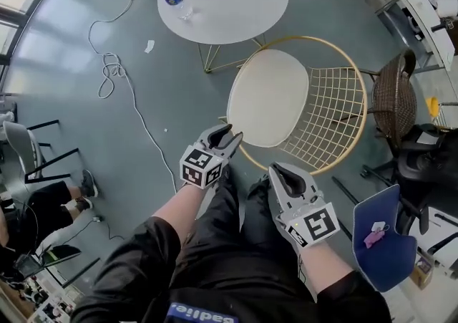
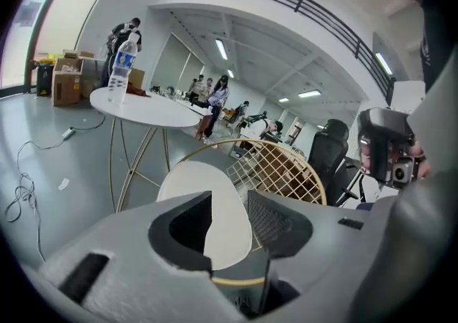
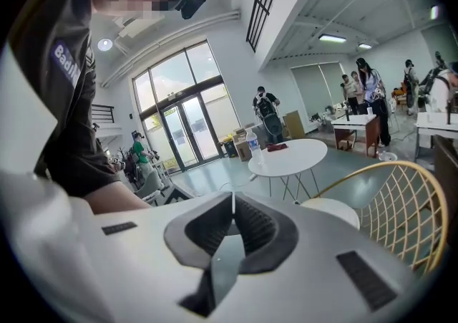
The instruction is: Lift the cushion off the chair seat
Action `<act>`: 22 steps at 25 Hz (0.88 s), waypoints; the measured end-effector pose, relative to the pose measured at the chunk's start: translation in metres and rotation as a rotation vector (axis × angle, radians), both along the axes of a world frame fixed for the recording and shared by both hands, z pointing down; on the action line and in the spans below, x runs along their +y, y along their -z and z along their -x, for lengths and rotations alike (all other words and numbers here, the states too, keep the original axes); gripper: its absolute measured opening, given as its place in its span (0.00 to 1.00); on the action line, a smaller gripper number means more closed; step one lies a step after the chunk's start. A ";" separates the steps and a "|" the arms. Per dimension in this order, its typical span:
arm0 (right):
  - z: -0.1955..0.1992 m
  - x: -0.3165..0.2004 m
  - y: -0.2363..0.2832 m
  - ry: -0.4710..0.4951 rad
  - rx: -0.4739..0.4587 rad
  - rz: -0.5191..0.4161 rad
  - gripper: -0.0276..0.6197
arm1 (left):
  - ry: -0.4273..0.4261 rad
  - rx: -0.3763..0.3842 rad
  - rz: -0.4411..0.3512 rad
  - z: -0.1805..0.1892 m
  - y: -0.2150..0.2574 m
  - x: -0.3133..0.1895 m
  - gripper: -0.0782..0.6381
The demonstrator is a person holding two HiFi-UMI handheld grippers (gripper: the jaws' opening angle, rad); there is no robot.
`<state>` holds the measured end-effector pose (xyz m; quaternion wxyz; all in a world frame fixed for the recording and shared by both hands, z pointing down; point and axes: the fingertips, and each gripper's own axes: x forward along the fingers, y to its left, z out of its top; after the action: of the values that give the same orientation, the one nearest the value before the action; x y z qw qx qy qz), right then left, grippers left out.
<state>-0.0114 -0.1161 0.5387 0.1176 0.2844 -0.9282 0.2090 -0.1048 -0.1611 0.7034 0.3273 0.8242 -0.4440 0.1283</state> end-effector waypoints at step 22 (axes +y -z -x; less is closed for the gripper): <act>0.002 0.009 -0.061 0.027 -0.004 0.147 0.09 | 0.220 0.186 0.373 0.048 -0.191 -0.043 0.50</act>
<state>-0.0130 -0.1076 0.6002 0.1393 0.2620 -0.9143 0.2755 -0.1524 -0.2037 0.8940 0.5255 0.7044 -0.4676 0.0949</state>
